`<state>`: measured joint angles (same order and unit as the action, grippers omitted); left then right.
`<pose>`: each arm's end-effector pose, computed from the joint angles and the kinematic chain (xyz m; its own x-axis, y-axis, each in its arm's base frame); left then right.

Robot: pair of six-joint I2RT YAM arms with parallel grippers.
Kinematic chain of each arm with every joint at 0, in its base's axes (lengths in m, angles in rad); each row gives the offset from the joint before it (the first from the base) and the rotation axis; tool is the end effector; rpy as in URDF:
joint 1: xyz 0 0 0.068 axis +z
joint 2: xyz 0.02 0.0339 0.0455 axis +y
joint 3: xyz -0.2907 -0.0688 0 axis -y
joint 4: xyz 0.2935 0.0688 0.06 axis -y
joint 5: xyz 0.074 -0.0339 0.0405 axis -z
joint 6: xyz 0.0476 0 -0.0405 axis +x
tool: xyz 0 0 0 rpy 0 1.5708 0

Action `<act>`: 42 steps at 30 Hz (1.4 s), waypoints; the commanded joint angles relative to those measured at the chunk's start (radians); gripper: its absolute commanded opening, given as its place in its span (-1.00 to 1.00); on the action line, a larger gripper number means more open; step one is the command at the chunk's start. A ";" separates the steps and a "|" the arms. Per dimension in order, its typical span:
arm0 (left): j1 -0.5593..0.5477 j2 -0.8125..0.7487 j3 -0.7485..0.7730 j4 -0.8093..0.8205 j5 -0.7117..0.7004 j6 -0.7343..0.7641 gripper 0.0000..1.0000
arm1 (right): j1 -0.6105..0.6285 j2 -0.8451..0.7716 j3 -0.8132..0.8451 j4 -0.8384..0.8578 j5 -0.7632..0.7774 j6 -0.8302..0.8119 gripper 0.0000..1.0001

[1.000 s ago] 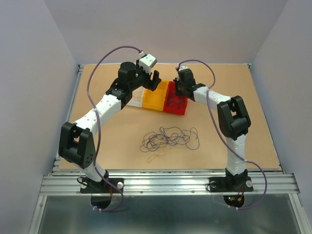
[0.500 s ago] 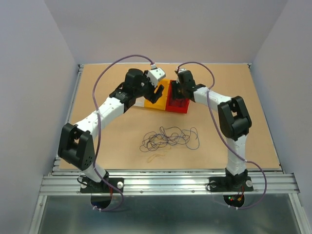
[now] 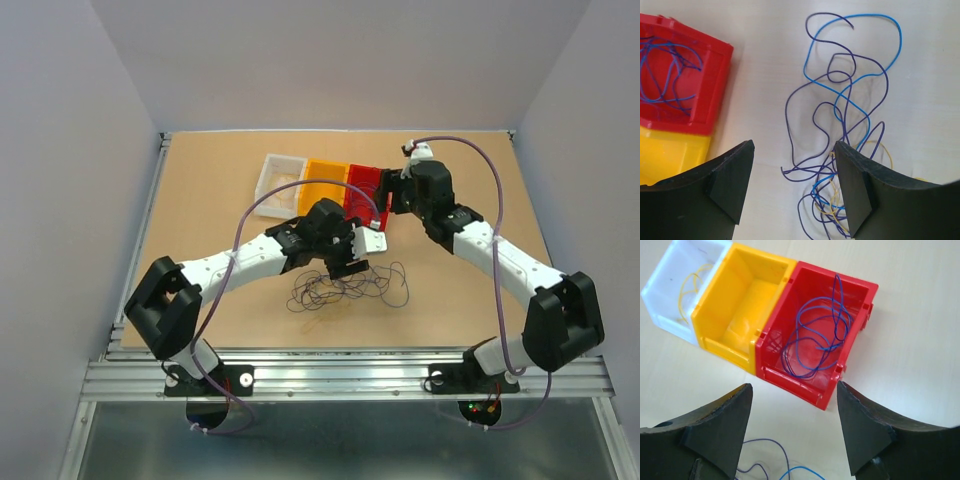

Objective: Untangle the cables

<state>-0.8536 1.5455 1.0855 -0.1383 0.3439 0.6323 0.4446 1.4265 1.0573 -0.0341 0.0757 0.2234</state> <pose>0.2511 -0.3123 0.2607 0.2289 0.5840 -0.7788 0.9389 0.0789 0.3352 0.3494 0.1625 0.3036 -0.4266 0.0415 -0.9035 -0.2785 0.9444 0.1748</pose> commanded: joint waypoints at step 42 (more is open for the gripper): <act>-0.035 -0.113 0.595 -0.340 0.032 -0.200 -1.00 | 0.002 -0.253 -0.448 0.710 -1.027 -0.061 0.58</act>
<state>-0.8864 1.3937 1.5337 -0.4274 0.4500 0.4911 0.4458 1.0904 0.6067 0.4477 -0.7555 0.1535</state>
